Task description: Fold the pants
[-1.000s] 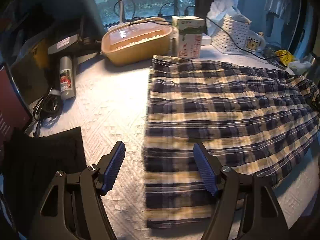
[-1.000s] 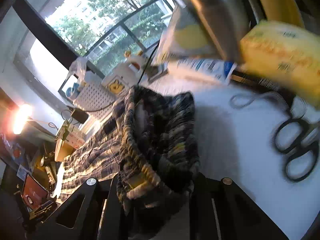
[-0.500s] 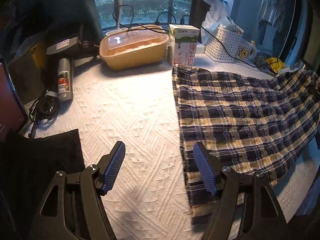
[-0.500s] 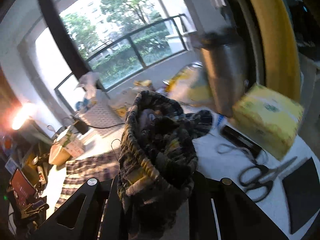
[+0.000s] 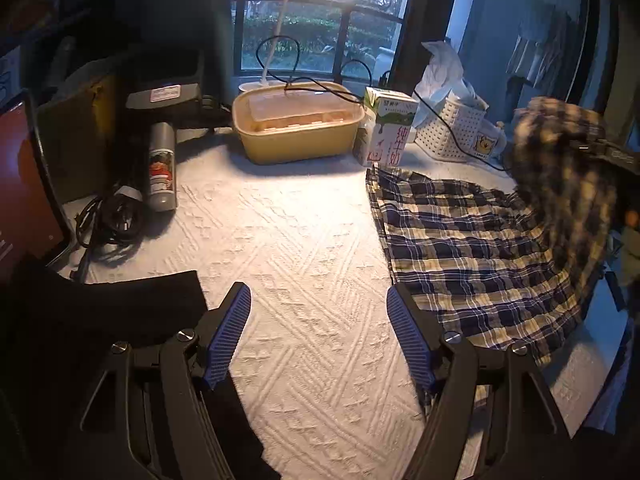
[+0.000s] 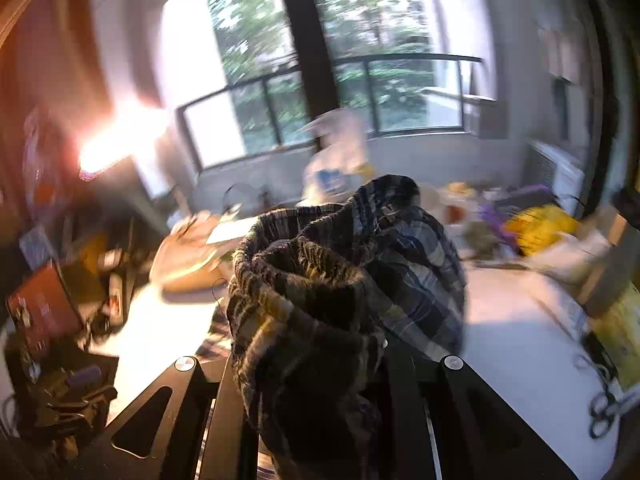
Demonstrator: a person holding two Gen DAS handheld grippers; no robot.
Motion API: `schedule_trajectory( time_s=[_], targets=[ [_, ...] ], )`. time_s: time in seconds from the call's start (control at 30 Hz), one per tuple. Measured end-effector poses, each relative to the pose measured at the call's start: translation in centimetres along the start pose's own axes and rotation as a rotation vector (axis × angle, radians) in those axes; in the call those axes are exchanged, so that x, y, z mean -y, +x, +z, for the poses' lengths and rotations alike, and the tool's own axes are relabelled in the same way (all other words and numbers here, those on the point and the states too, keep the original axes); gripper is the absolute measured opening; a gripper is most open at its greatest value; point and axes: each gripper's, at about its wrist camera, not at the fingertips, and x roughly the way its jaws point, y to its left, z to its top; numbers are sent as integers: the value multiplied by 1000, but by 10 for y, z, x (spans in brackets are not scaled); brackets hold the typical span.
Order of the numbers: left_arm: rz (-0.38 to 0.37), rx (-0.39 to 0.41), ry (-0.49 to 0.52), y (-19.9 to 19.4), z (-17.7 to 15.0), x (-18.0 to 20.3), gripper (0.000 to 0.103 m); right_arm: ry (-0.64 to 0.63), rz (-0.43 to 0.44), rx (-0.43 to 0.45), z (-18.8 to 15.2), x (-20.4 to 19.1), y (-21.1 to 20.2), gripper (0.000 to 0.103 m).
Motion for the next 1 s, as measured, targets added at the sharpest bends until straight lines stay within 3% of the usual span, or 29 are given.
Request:
schedule_trajectory(
  time_s=[0.1, 0.23, 0.3, 0.4, 0.43, 0.47, 0.53, 0.77, 1.0],
  targets=[
    [-3, 7, -5, -5, -4, -7, 71, -69, 31, -55, -6, -45, 32, 15],
    [6, 2, -34, -7, -11, -19, 71, -185, 22, -202, -32, -91, 80, 16],
    [12, -1, -51, -7, -14, -24, 71, -233, 27, -277, -52, -108, 101, 24],
    [25, -6, -67, -6, -16, -29, 71, -253, 53, -319, -72, -119, 107, 46],
    [27, -7, -68, -6, -16, -30, 71, -255, 67, -323, -75, -121, 105, 62],
    [29, -9, -69, -5, -16, -31, 71, -255, 97, -329, -77, -121, 102, 86],
    [31, -14, -68, -2, -14, -29, 71, -255, 151, -316, -78, -120, 92, 101],
    [7, -4, -18, 4, 4, -4, 71, -251, 235, -254, -74, -107, 53, 101],
    [-151, -31, 66, 33, 32, 53, 72, -152, 169, -191, -70, -38, 25, 101]
  ],
)
